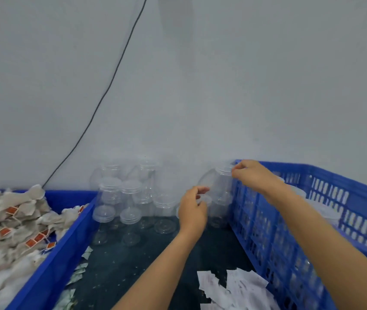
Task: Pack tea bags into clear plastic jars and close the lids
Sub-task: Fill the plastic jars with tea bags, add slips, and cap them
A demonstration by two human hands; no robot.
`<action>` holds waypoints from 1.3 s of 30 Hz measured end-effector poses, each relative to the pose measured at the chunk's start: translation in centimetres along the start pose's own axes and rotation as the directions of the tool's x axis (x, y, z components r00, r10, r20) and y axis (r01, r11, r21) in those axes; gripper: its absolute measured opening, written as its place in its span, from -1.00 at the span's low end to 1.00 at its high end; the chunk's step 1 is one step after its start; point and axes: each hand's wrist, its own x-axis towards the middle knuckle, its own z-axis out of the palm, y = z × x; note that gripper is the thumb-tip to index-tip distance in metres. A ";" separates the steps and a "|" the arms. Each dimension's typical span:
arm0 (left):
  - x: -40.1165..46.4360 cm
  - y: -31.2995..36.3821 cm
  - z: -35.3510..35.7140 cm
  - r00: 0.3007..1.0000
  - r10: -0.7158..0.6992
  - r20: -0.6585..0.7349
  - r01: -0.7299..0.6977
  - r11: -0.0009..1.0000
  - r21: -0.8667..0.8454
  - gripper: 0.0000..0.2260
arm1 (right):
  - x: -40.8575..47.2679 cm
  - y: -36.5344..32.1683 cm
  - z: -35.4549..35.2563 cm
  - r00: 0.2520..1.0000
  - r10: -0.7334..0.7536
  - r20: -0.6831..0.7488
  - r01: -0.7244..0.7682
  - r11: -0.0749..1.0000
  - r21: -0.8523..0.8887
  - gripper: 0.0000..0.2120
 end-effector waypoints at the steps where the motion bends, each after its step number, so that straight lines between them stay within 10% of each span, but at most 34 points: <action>1: 0.2 -0.6 -1.1 0.999 -0.014 -0.033 0.014 1.000 0.006 -0.59 | 0.4 -0.2 1.4 1.000 0.001 0.025 -0.001 1.000 0.019 -0.96; 7: 1.7 -4.5 -7.2 0.973 -0.084 -0.216 0.088 0.996 0.012 -0.62 | 3.7 -0.1 9.5 0.984 0.055 0.168 -0.082 0.984 0.155 -0.82; 18: 7.7 -8.7 -6.8 0.956 -0.290 -0.049 0.291 0.956 0.026 -0.51 | 10.6 3.0 17.3 0.963 0.222 0.151 -0.267 0.857 0.441 -0.79; 39: 10.2 -11.5 -5.1 0.920 -0.252 -0.302 0.339 0.896 0.286 -0.31 | 15.8 -2.5 26.2 0.907 -0.047 0.418 -0.264 0.710 0.653 -0.63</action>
